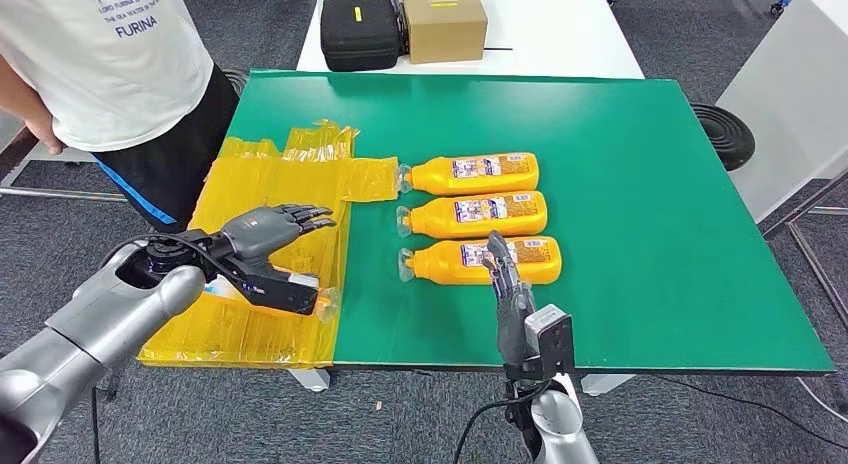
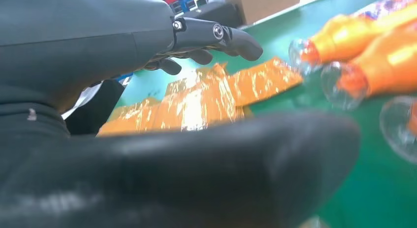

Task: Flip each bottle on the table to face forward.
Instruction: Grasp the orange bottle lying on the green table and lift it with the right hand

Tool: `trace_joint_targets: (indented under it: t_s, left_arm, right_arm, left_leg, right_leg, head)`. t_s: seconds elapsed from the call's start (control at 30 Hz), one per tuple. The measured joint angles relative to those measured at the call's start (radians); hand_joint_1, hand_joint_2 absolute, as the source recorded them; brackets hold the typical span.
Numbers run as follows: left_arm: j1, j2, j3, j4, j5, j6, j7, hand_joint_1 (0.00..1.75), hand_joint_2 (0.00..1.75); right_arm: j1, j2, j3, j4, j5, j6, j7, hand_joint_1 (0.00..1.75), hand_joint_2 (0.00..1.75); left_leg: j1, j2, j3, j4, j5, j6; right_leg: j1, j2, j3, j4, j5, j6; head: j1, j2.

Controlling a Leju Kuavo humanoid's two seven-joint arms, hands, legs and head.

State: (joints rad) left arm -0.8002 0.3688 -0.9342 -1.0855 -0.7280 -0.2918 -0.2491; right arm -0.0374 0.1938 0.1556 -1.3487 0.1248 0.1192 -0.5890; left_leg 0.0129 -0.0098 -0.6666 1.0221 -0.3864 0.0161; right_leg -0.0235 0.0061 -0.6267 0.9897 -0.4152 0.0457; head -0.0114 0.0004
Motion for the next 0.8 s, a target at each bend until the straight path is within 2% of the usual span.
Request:
trace_joint_targets:
  t_s: [0.03,0.13,0.2,0.27,0.4,0.57,0.8]
  left_arm:
    - [0.001,0.000,0.002,-0.001,0.022,0.031,0.004,0.00,0.00]
    - [0.050,-0.022,0.067,0.002,0.114,0.232,0.002,0.00,0.00]
    - [0.134,-0.068,0.165,0.006,0.175,0.381,-0.026,0.00,0.00]
    - [0.240,-0.127,0.272,0.004,0.237,0.486,-0.069,0.00,0.00]
    - [0.429,-0.237,0.458,-0.043,0.342,0.562,-0.132,0.00,1.75]
    - [0.553,-0.327,0.630,-0.108,0.400,0.578,-0.145,0.00,1.75]
    - [0.629,-0.396,0.767,-0.157,0.422,0.574,-0.151,0.00,1.75]
  right_arm:
    - [0.003,0.000,0.000,-0.006,0.023,-0.013,0.010,0.00,1.75]
    - [0.007,-0.008,-0.001,-0.032,0.174,-0.083,0.074,0.00,1.75]
    - [0.002,-0.028,-0.002,-0.051,0.300,-0.115,0.140,0.00,1.75]
    - [-0.015,-0.058,-0.010,-0.059,0.405,-0.126,0.204,0.00,1.75]
    - [-0.093,-0.126,-0.032,-0.035,0.520,-0.125,0.256,0.00,1.75]
    - [-0.186,-0.187,-0.040,0.032,0.580,-0.117,0.291,0.00,1.75]
    - [-0.319,-0.271,-0.003,0.195,0.632,-0.082,0.333,0.00,1.75]
  left_leg:
    - [0.000,0.000,0.000,0.000,0.000,0.000]
    - [-0.001,0.000,0.000,0.000,-0.001,0.000]
    - [-0.001,0.001,0.001,0.000,-0.001,0.000]
    - [-0.002,0.002,0.000,0.000,-0.002,0.000]
    - [-0.003,0.002,-0.001,0.000,-0.002,0.001]
    - [-0.003,0.002,-0.001,0.000,-0.001,0.002]
    - [-0.002,0.001,-0.002,0.000,-0.001,0.002]
  right_leg:
    - [0.000,0.000,0.000,0.000,0.000,0.000]
    - [0.000,0.000,0.000,0.000,0.000,0.000]
    - [-0.001,0.002,0.000,0.000,0.000,0.000]
    - [-0.002,0.003,0.000,0.000,0.000,0.000]
    - [-0.004,0.003,-0.001,-0.001,0.000,0.001]
    - [-0.003,0.003,-0.001,-0.001,0.000,0.001]
    - [-0.002,0.003,-0.001,-0.001,0.000,0.001]
  head:
    - [0.000,0.000]
    - [0.000,0.000]
    - [-0.001,0.000]
    - [0.000,0.000]
    - [0.000,0.000]
    - [0.000,0.000]
    - [0.000,0.000]
